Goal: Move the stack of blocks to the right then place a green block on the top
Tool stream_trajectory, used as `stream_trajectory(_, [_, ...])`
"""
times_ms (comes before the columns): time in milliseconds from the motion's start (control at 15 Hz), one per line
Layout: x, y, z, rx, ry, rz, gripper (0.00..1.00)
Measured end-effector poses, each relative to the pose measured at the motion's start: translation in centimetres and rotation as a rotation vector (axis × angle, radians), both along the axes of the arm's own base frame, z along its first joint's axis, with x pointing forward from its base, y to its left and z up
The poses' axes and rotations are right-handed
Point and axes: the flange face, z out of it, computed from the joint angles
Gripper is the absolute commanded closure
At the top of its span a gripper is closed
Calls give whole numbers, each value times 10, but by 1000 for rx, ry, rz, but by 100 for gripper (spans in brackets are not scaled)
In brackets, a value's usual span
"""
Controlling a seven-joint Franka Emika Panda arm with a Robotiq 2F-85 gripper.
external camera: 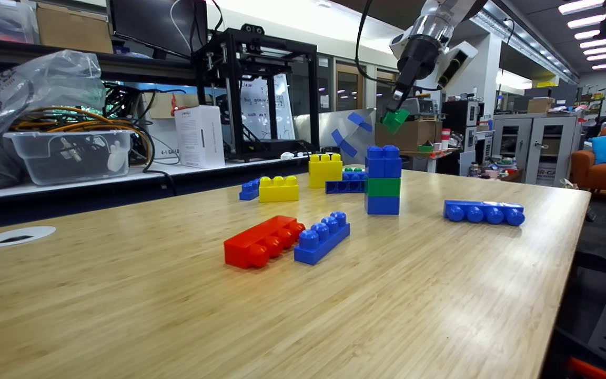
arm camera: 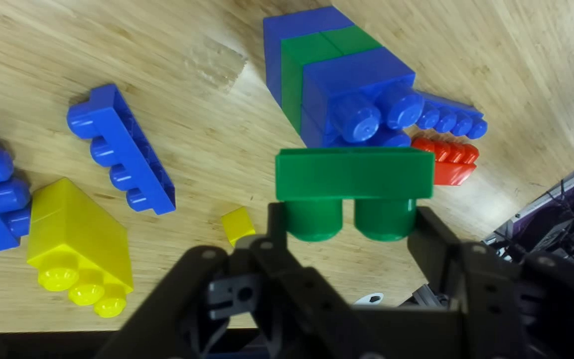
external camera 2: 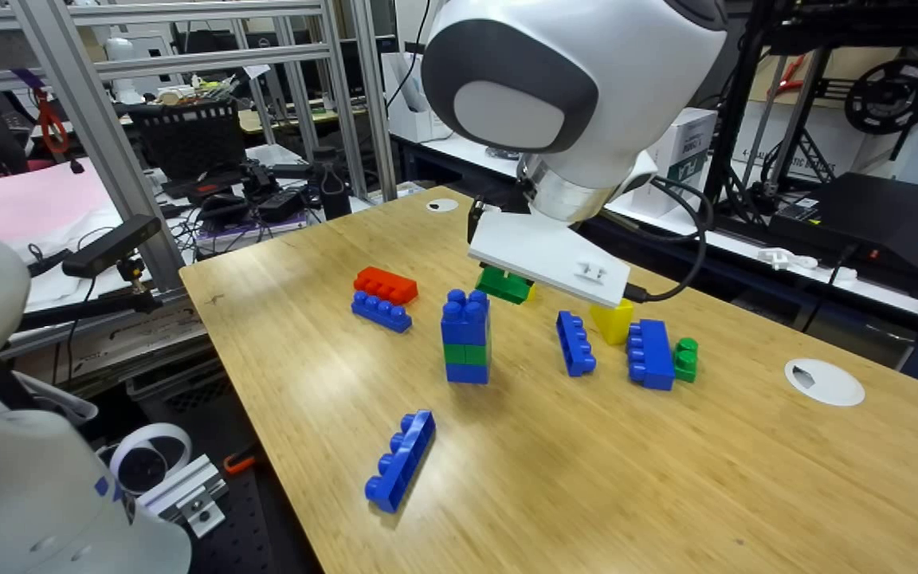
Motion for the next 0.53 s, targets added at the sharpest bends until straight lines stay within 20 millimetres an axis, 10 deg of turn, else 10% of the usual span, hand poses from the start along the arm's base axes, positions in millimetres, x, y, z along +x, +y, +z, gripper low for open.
stream_trajectory(400, [0,0,0,0,0,0,37])
stream_trajectory(467, [0,0,0,0,0,0,62])
stream_trajectory(533, [0,0,0,0,0,0,62])
